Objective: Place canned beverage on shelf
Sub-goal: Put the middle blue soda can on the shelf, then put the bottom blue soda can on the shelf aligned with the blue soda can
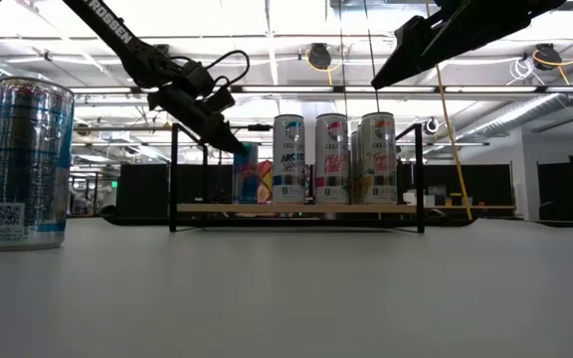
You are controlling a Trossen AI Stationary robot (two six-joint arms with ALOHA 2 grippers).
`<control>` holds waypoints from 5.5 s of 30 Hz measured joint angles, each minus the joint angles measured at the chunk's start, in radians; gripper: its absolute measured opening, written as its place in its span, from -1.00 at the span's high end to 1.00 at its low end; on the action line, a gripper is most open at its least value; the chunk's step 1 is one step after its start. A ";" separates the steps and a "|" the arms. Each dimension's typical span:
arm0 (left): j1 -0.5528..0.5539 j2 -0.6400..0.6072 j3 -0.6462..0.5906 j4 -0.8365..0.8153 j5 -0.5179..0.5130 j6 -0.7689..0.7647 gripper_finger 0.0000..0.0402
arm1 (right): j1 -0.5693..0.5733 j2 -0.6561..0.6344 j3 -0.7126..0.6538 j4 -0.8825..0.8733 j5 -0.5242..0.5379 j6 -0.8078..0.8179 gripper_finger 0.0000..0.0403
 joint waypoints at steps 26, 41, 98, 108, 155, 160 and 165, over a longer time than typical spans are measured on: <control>-0.001 -0.058 -0.001 0.039 -0.015 -0.001 -0.46 | 0.000 0.000 0.000 -0.007 0.000 0.003 -0.74; -0.161 -0.343 0.000 -0.069 -0.198 -0.131 -0.46 | 0.002 -0.003 0.000 0.009 0.002 0.116 -0.74; -1.157 -0.222 -0.334 0.540 -0.727 -0.728 -0.46 | 0.724 0.229 0.298 -0.774 -0.164 1.038 -0.74; -1.155 -0.222 -0.334 0.538 -0.731 -0.734 -0.46 | 0.725 0.297 0.298 -0.789 -0.206 1.042 -0.60; -1.255 -0.047 -0.332 0.813 -0.637 -0.628 -0.46 | 0.418 0.291 0.566 -0.581 0.347 -0.365 0.08; -1.249 -0.048 -0.332 0.800 -0.659 -0.657 -0.46 | 0.385 0.291 0.566 -0.527 0.346 -0.526 0.07; -1.230 -0.048 -0.332 0.784 -0.626 -0.700 -0.58 | 0.364 0.291 0.566 -0.503 0.346 -0.624 0.07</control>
